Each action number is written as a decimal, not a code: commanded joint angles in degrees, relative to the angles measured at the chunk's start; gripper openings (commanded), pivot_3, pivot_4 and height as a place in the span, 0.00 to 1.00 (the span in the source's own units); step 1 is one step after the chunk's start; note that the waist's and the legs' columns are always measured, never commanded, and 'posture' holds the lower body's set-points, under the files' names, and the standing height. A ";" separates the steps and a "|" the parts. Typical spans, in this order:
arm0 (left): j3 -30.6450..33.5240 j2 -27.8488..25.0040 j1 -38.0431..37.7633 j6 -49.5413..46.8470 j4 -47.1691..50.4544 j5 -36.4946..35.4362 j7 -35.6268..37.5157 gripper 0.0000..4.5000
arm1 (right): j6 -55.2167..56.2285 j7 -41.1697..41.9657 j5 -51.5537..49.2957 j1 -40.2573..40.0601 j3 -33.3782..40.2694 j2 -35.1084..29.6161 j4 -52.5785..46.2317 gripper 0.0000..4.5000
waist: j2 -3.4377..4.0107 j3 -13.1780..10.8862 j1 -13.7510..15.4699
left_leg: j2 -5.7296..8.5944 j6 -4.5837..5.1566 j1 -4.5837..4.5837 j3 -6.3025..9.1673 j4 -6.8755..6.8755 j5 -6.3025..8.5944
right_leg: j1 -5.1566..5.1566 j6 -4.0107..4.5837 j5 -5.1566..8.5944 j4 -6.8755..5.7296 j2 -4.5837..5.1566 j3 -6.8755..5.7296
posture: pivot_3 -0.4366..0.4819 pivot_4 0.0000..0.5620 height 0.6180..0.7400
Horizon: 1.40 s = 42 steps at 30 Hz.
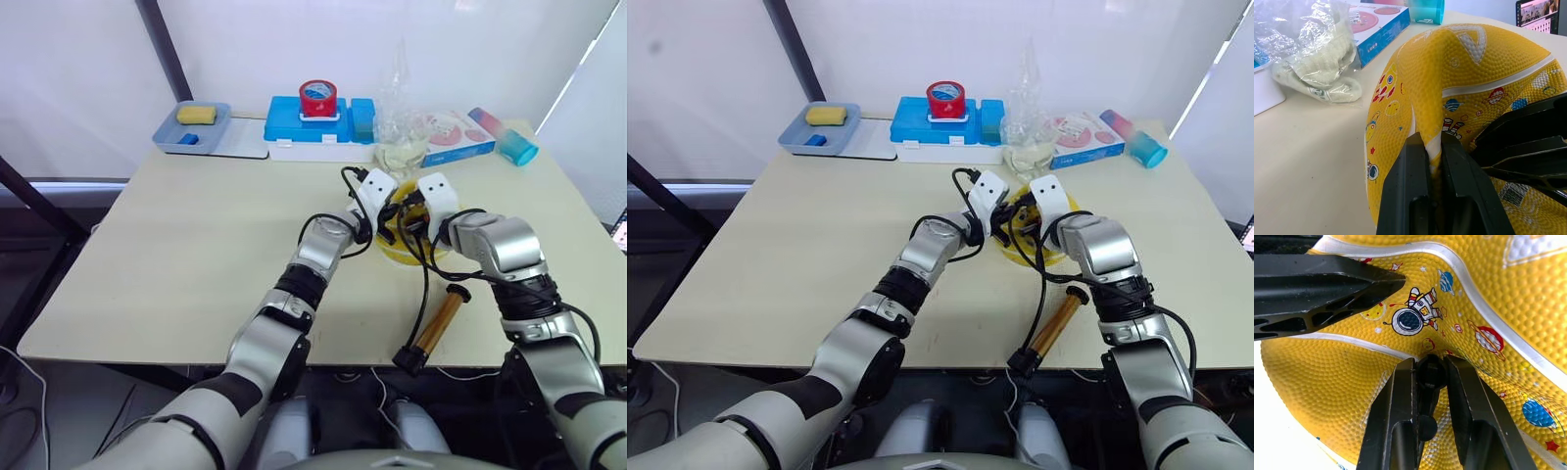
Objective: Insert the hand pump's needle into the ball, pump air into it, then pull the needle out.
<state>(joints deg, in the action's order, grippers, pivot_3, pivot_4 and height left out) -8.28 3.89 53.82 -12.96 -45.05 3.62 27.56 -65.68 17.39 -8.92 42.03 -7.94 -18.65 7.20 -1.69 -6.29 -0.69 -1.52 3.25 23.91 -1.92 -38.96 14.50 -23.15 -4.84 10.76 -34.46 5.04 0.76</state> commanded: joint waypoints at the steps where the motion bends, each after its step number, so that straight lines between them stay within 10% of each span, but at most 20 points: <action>1: -2.23 2.65 0.27 0.34 0.30 -0.47 2.66 0.00 | -2.10 -1.26 1.77 -4.42 -1.15 0.51 7.97 0.07 | -0.02 0.02 -0.02 | 0.00 -0.01 -0.06 0.00 0.06 0.00 | 0.04 0.01 0.01 0.00 0.02 0.00 | 0.48 0.27 0.91; 18: -0.94 1.82 2.43 2.56 -4.17 -0.19 1.58 0.00 | -9.43 1.38 -0.02 -10.13 -2.21 -4.33 -2.92 0.07 | 0.12 -0.03 1.62 | 0.27 -0.20 -0.04 0.18 0.47 0.11 | 0.09 -0.11 0.18 0.33 0.43 -0.27 | 0.48 0.27 0.91; 42: -1.56 2.40 1.86 2.72 -4.00 -0.38 1.85 0.00 | 1.99 -1.41 4.75 -5.36 -1.01 4.16 18.67 0.07 | -0.17 0.82 -0.47 | 0.26 -0.29 -0.25 0.67 0.55 0.17 | 0.42 -0.10 0.17 0.48 0.47 -0.64 | 0.48 0.27 0.91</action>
<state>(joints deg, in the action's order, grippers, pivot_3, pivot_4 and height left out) -8.32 3.76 55.45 -11.00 -50.53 3.98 27.17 -61.25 18.21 -5.88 42.13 -7.62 -15.60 13.67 -1.86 -5.46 -1.15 -1.26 2.96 23.65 -1.23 -38.40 14.66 -22.73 -4.94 10.93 -33.98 5.56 0.11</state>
